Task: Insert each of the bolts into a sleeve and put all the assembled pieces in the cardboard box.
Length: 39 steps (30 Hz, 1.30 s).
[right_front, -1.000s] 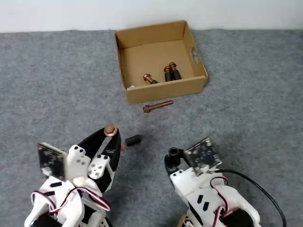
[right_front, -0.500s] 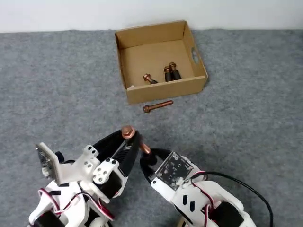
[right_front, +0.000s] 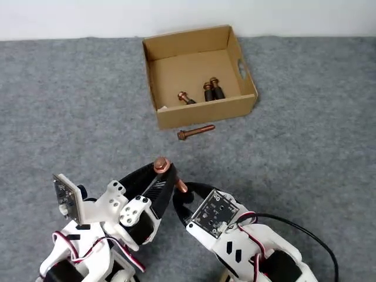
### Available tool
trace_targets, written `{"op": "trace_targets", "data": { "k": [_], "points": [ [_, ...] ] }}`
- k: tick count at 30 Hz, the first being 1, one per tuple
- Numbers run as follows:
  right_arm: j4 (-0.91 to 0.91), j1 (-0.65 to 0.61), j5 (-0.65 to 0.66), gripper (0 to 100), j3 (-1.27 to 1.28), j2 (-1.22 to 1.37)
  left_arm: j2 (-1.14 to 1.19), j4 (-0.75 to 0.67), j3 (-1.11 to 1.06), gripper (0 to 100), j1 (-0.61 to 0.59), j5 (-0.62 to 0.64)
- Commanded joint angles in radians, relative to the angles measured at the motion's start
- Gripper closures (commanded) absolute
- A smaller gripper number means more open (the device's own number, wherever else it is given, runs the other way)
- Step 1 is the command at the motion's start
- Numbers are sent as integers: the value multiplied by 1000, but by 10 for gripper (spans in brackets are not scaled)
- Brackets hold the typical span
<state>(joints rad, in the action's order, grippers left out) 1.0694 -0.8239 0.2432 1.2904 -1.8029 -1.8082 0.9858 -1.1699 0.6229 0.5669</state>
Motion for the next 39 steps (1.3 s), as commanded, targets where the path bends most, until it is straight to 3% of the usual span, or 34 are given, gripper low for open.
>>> {"op": "trace_targets", "data": {
  "k": [1,28,39],
  "points": [
    [-24,-2,12,990,-41,-8,0,8,13,994,-2,0],
    [-31,25,14,990,-43,-8,2,61,-31,994,9,-43],
    [-31,27,14,990,-38,-8,8,161,-94,955,78,-215]
  ]
}}
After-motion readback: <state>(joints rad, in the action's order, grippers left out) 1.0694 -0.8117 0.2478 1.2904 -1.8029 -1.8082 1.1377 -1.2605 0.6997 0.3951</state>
